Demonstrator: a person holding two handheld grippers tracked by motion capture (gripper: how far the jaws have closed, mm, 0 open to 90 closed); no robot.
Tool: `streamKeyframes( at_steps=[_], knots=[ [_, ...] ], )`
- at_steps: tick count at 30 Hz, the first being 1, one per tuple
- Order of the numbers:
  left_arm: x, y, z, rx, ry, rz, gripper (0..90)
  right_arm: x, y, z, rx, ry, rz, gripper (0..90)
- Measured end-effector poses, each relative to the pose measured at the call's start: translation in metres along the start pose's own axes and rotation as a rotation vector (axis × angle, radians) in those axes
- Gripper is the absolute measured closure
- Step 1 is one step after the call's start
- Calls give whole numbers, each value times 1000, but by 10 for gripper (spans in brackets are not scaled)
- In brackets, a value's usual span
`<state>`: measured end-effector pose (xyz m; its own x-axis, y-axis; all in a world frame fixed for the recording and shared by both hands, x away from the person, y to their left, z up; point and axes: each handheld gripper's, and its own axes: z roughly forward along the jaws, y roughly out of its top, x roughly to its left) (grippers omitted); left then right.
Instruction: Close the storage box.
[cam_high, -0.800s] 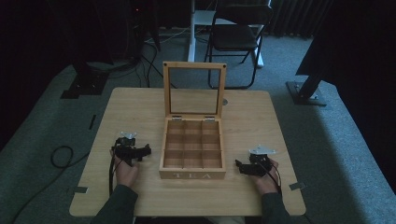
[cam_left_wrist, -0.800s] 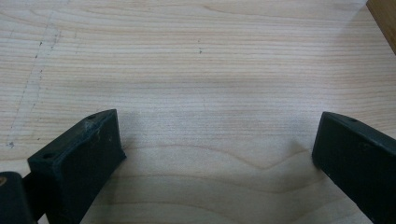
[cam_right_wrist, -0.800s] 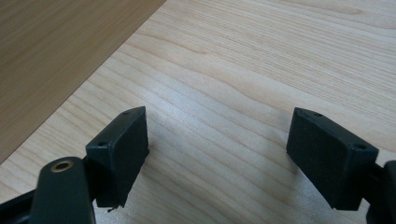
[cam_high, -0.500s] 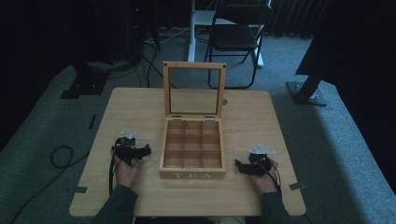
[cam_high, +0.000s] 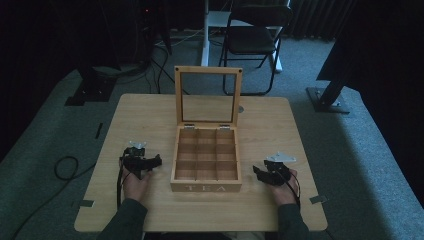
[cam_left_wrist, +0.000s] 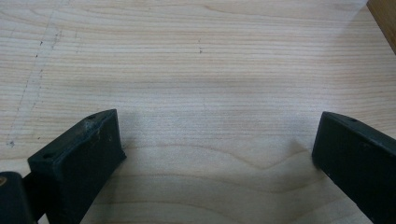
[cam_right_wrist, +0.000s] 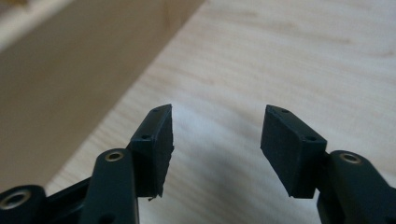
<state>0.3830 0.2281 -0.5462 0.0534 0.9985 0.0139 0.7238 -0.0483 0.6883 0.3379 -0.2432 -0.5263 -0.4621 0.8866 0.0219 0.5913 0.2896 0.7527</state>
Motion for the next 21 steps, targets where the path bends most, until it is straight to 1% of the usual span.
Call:
streamKeyframes(
  at_steps=[4,6,7,8,10,11,13,15,17,18,19,21],
  knots=[
    [0,0,0,1,0,1,16,2,12,0,-8,26,0,455],
    [0,0,0,1,0,0,16,2,14,1,-7,30,1,464],
    [0,0,0,0,0,0,16,2,21,2,-5,47,11,481],
    [0,0,0,0,0,0,16,1,23,2,-9,53,18,486],
    [0,0,0,0,0,0,16,-2,29,2,-26,77,49,491],
    [0,0,0,0,0,0,16,-3,32,1,-29,80,56,490],
    [0,0,0,1,0,2,16,-6,39,1,-33,66,57,489],
    [0,0,0,1,0,2,16,-7,46,0,-37,71,54,490],
    [0,0,0,1,0,2,16,-7,54,-1,-36,66,40,491],
    [0,0,0,1,0,2,16,-7,54,-1,-36,66,40,491],
    [0,0,0,2,0,2,16,-6,62,-1,-36,57,32,493],
    [0,0,0,2,0,2,16,-6,68,-1,-40,56,27,498]
  ],
)
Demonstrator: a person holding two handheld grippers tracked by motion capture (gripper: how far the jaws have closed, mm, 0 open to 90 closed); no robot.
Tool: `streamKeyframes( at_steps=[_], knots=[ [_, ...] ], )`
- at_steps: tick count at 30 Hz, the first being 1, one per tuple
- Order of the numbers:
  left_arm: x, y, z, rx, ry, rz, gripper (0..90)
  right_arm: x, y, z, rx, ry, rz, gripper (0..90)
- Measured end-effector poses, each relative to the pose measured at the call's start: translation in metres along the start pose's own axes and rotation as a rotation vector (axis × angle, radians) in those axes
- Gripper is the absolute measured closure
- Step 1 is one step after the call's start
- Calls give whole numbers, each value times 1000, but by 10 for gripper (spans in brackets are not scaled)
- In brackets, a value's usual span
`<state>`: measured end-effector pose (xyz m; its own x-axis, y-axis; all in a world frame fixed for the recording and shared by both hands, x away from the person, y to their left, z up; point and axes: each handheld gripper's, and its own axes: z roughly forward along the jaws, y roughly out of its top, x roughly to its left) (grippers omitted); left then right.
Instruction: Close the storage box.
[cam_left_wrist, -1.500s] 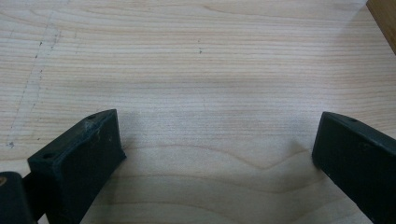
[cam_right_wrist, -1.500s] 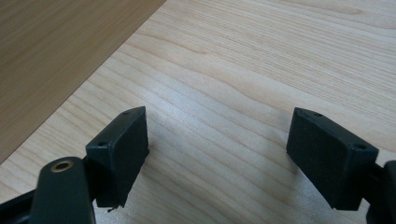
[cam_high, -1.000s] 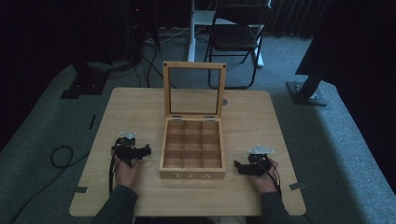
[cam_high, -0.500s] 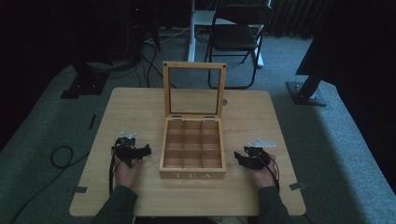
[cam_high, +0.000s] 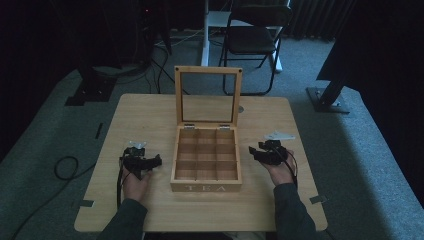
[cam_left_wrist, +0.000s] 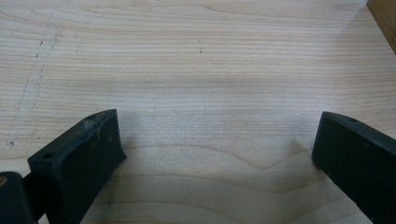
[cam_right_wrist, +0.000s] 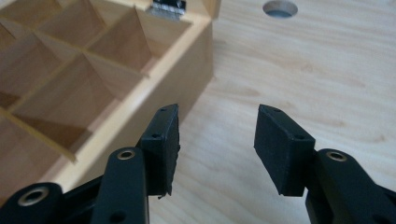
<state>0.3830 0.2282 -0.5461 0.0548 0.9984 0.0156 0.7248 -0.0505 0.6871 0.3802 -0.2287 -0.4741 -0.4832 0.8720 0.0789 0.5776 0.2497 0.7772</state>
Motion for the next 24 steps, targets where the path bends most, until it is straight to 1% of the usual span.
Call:
streamKeyframes(
  at_steps=[3,6,7,8,12,13,15,18,21,24],
  knots=[
    [0,0,0,-1,0,0,16,2,10,1,-7,2,-15,502],
    [0,0,0,-1,0,0,16,2,19,3,-11,-7,-36,509],
    [0,0,0,-1,0,0,16,2,19,3,-11,-7,-36,509],
    [0,0,0,-1,0,0,16,1,26,4,-16,-13,-42,509],
    [0,0,0,-1,0,0,16,0,38,6,-31,-19,-46,509],
    [0,0,0,0,0,0,16,0,42,7,-35,-18,-48,511],
    [0,0,0,-3,0,-3,16,0,47,9,-44,-5,-38,512],
    [0,0,0,-4,0,-2,16,1,55,13,-56,-2,-47,512],
    [0,0,0,0,0,2,16,2,63,19,-55,1,-55,511],
    [0,0,0,-2,0,-1,16,2,70,26,-65,22,-51,509]
  ],
)
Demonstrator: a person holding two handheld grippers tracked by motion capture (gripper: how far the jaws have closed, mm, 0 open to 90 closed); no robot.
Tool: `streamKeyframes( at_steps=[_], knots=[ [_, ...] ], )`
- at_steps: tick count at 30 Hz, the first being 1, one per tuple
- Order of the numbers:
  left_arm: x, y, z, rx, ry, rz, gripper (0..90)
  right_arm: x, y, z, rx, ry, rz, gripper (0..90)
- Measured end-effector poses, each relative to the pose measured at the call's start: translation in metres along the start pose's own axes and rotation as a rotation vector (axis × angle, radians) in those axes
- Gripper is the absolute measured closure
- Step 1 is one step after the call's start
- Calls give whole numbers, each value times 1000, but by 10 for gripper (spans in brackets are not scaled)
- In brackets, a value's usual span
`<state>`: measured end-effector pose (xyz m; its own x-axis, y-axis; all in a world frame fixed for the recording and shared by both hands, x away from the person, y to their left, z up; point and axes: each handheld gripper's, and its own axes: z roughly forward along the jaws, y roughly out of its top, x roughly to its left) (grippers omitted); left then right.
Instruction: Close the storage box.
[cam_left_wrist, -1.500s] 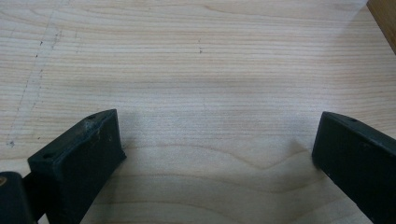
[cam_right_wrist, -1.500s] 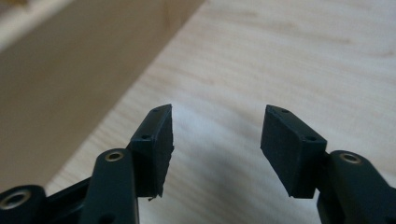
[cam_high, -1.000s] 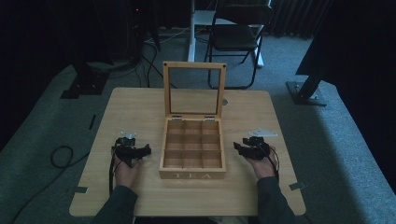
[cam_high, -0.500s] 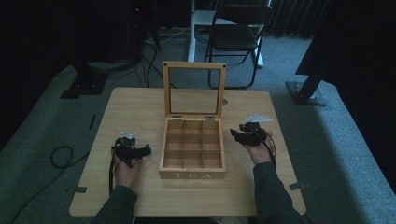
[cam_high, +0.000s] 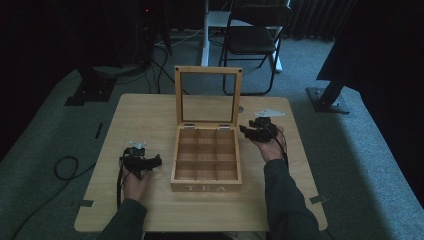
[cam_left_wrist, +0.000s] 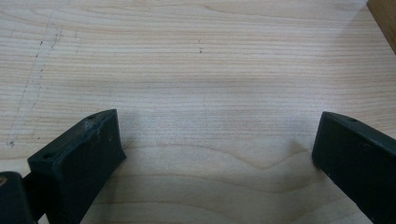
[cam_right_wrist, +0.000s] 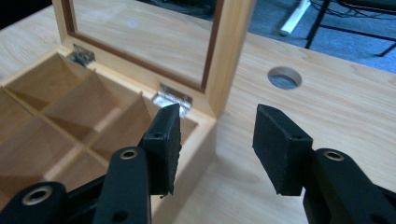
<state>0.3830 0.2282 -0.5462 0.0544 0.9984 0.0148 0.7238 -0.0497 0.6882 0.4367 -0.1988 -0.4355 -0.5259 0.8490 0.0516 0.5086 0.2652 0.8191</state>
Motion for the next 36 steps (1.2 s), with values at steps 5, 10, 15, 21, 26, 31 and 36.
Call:
streamKeyframes(
  at_steps=[5,10,15,21,26,31,36],
  knots=[
    [0,0,0,0,0,0,16,-2,15,12,4,15,-2,496],
    [0,0,0,1,0,0,16,-2,31,21,-8,7,-5,482],
    [0,0,0,0,0,0,16,-7,41,31,-16,10,42,435],
    [0,0,0,1,0,1,16,-14,50,42,-13,22,67,423],
    [0,0,0,0,0,0,16,-16,55,50,-12,29,64,419],
    [0,0,0,0,0,0,16,-17,62,55,-1,34,64,412],
    [0,0,0,0,0,0,16,-15,74,58,-6,43,43,416]
  ],
)
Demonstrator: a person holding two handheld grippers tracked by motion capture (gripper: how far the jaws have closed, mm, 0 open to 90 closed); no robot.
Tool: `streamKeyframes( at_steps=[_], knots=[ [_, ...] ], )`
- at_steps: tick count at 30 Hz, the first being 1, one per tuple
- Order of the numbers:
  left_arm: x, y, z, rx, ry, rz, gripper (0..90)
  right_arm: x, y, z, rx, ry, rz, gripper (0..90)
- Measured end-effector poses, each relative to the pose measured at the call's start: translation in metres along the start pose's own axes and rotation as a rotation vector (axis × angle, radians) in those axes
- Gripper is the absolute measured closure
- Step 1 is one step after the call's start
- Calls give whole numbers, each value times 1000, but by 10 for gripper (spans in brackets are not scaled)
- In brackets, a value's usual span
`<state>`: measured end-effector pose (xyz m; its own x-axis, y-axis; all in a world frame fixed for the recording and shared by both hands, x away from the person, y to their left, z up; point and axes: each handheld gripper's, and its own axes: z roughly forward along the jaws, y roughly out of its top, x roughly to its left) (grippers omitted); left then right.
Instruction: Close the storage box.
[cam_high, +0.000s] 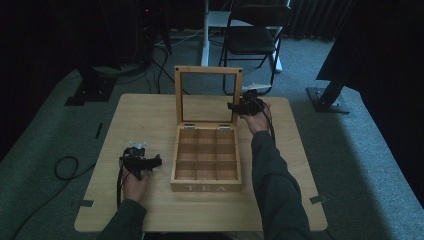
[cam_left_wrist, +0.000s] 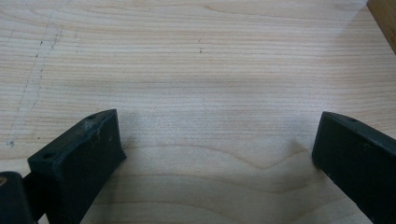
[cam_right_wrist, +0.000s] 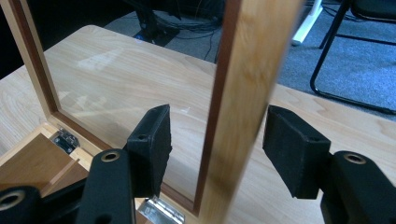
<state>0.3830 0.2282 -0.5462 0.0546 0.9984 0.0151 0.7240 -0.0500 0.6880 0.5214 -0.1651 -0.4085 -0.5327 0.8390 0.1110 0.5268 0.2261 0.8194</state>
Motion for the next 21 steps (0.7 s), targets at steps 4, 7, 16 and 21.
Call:
streamKeyframes(
  at_steps=[4,7,16,21],
  knots=[
    [0,0,0,0,0,0,16,1,5,2,-7,-1,-6,420],
    [0,0,0,0,0,0,16,0,5,5,-1,1,-1,425],
    [0,0,0,0,0,0,16,0,5,-2,-30,9,1,531],
    [0,0,0,2,-1,0,16,3,0,-12,-57,27,-16,549]
  ],
)
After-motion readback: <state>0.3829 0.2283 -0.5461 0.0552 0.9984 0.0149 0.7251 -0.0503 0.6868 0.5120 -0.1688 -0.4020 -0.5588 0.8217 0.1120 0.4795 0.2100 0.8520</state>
